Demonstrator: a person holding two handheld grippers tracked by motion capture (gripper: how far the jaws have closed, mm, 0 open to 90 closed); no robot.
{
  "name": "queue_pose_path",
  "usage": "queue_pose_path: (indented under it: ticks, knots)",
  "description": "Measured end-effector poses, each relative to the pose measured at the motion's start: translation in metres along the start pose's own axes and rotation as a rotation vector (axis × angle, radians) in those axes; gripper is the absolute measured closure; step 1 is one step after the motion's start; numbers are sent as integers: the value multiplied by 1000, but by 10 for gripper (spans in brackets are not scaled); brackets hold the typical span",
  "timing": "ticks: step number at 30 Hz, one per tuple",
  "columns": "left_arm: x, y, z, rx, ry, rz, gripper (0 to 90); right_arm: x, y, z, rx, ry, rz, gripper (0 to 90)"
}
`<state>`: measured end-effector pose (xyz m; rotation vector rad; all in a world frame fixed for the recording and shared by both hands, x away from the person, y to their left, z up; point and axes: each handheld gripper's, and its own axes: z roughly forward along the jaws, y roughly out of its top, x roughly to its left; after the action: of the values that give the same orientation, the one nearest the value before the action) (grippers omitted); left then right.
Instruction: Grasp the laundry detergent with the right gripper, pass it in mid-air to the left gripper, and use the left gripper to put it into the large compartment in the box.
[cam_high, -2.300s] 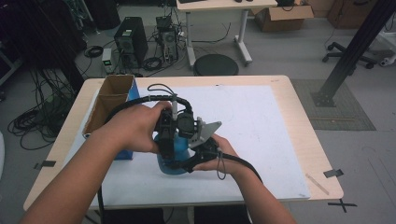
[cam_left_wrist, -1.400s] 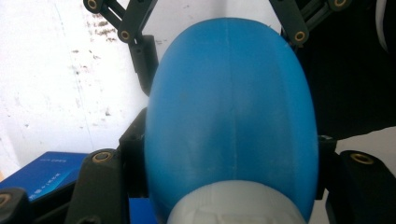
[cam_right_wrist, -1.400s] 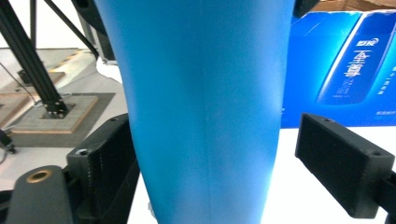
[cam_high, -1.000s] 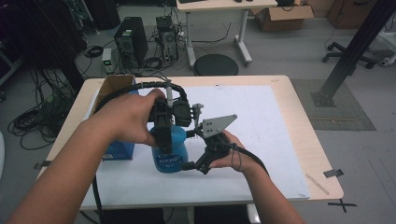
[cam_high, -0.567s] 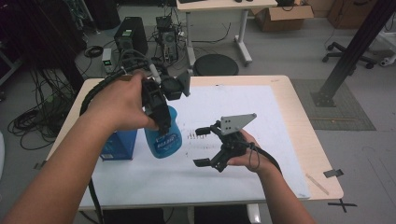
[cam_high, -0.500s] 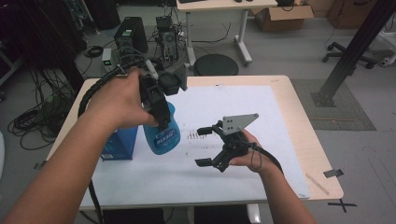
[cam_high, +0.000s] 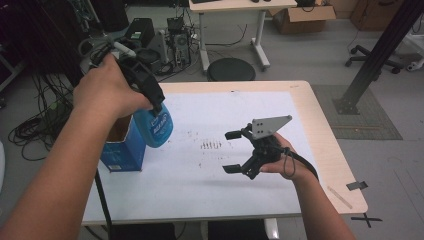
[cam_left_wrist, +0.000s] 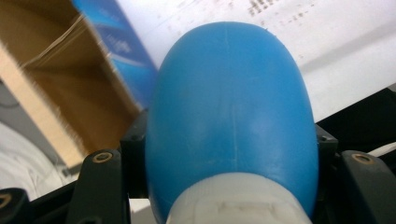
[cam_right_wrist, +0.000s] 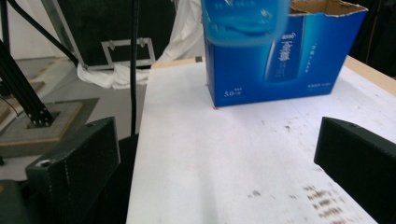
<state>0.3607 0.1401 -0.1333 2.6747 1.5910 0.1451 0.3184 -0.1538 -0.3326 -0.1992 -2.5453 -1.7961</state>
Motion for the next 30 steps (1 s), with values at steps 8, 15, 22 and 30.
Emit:
queue_pose_path:
  ticks: [8,15,22,30]
  knots:
    - [30,-3,-17,20,-2,-120,385,-5,5,-16,57,-30,-12,3]
    - [54,-1,-29,50,-19,-197,385,-10,7,-27,100,-49,-19,4]
    - [72,4,-40,80,-22,-258,385,-16,6,-35,149,-73,-22,5]
    - [100,10,-47,99,-24,-340,385,-23,9,-39,184,-81,-23,7]
